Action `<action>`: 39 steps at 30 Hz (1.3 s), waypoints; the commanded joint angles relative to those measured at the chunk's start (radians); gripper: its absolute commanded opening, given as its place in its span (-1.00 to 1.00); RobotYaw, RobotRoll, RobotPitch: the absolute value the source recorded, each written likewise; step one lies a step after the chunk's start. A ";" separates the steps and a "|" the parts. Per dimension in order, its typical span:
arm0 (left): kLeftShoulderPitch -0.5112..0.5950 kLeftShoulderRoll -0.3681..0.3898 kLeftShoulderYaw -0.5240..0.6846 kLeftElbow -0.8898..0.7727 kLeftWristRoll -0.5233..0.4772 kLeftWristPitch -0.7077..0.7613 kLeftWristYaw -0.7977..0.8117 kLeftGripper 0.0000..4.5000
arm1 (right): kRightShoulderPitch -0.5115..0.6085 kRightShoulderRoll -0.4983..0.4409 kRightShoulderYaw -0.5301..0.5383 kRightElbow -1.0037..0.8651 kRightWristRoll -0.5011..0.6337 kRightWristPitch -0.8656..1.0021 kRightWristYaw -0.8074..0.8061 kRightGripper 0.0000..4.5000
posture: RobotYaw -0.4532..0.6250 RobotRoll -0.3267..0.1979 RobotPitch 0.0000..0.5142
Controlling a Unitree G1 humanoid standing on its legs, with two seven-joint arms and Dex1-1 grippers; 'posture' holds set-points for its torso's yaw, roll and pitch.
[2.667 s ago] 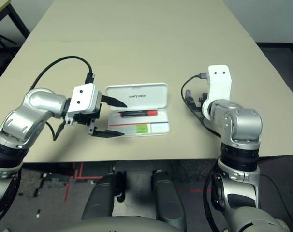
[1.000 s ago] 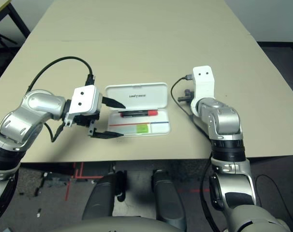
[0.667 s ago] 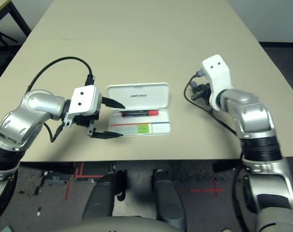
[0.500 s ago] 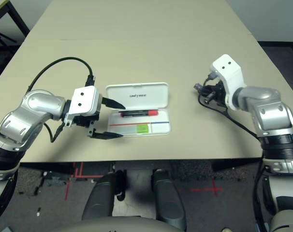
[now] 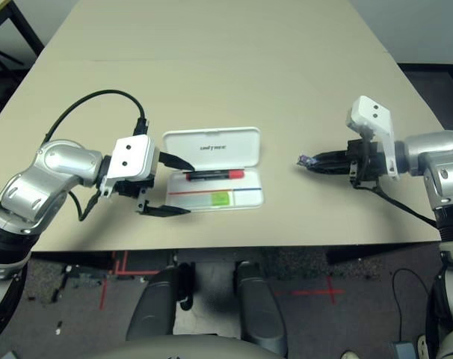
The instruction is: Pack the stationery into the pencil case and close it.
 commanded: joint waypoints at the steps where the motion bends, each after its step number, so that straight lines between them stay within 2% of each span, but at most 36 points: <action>1: 0.006 0.012 -0.006 0.001 0.007 -0.002 -0.008 1.00 | -0.023 -0.015 0.050 -0.025 -0.017 -0.011 0.064 -0.86 | -0.16 0.25 -0.25; 13: 0.004 0.014 -0.007 -0.002 0.013 0.003 -0.005 1.00 | -0.033 0.066 0.142 -0.199 -0.020 0.012 0.076 -0.86 | -0.13 0.25 -0.25; 20: 0.011 0.017 -0.007 -0.005 0.020 0.003 0.000 1.00 | -0.073 0.106 0.184 -0.192 -0.065 -0.020 0.051 -0.86 | -0.11 0.25 -0.25; 39: 0.019 0.025 -0.002 -0.018 0.021 0.014 0.008 1.00 | -0.055 0.208 0.282 -0.214 -0.137 -0.066 0.000 -0.86 | -0.06 0.25 -0.28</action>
